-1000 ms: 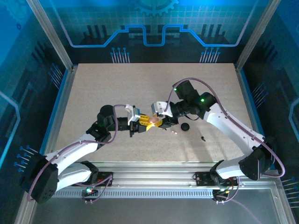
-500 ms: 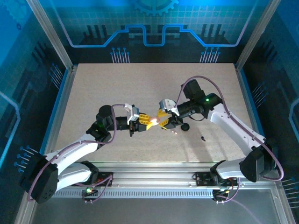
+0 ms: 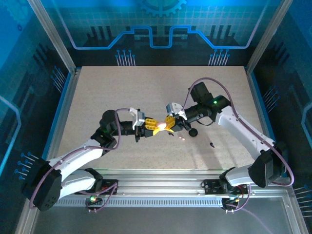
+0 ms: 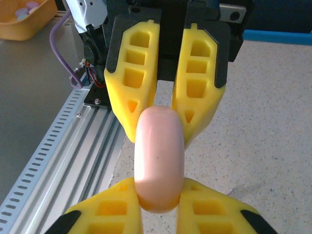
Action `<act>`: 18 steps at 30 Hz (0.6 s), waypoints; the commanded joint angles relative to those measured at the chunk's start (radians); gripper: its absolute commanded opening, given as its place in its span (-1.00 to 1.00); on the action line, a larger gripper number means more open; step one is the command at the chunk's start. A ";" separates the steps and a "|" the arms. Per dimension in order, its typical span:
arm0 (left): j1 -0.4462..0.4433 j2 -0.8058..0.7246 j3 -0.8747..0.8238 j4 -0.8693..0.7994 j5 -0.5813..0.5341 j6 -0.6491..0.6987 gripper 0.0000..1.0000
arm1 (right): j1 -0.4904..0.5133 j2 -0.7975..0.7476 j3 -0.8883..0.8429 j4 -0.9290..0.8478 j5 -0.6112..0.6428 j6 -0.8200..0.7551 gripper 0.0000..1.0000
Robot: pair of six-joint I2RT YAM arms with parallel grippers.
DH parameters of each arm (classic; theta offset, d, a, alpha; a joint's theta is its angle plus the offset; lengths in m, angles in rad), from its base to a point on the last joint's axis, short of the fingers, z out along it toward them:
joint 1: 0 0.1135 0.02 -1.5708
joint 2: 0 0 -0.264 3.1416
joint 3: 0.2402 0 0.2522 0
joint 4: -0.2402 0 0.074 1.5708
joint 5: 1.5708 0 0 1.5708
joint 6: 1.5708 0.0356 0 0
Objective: Insert the wireless bluetooth earbuds into the charging case
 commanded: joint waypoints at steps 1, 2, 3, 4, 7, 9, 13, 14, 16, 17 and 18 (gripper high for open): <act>-0.004 0.017 0.010 0.020 -0.016 0.001 -0.59 | 0.004 -0.026 0.039 -0.043 -0.041 -0.013 -0.72; -0.004 0.017 0.010 0.011 -0.021 0.012 -0.47 | 0.007 -0.030 0.039 -0.044 -0.023 -0.012 -0.73; -0.005 0.014 0.012 -0.009 -0.027 0.029 -0.32 | 0.014 -0.036 0.043 -0.047 0.012 -0.011 -0.73; -0.005 0.010 0.020 -0.043 -0.030 0.054 -0.23 | 0.024 -0.040 0.047 -0.055 0.058 -0.013 -0.73; -0.003 -0.010 0.043 -0.170 -0.038 0.139 -0.15 | 0.067 -0.048 0.056 -0.077 0.222 -0.027 -0.74; -0.005 -0.023 0.059 -0.249 -0.041 0.193 -0.14 | 0.092 -0.050 0.061 -0.094 0.304 -0.041 -0.73; -0.006 -0.044 0.081 -0.356 -0.041 0.254 -0.09 | 0.126 -0.050 0.073 -0.106 0.389 -0.048 -0.74; -0.006 -0.044 0.083 -0.367 -0.038 0.260 -0.09 | 0.134 -0.050 0.077 -0.104 0.397 -0.048 -0.73; -0.006 -0.044 0.085 -0.372 -0.030 0.259 -0.08 | 0.145 -0.049 0.082 -0.101 0.403 -0.048 -0.73; -0.007 -0.043 0.085 -0.371 -0.027 0.257 -0.08 | 0.150 -0.049 0.085 -0.100 0.403 -0.048 -0.74; -0.009 -0.043 0.085 -0.371 -0.025 0.256 -0.08 | 0.153 -0.047 0.088 -0.099 0.403 -0.047 -0.74</act>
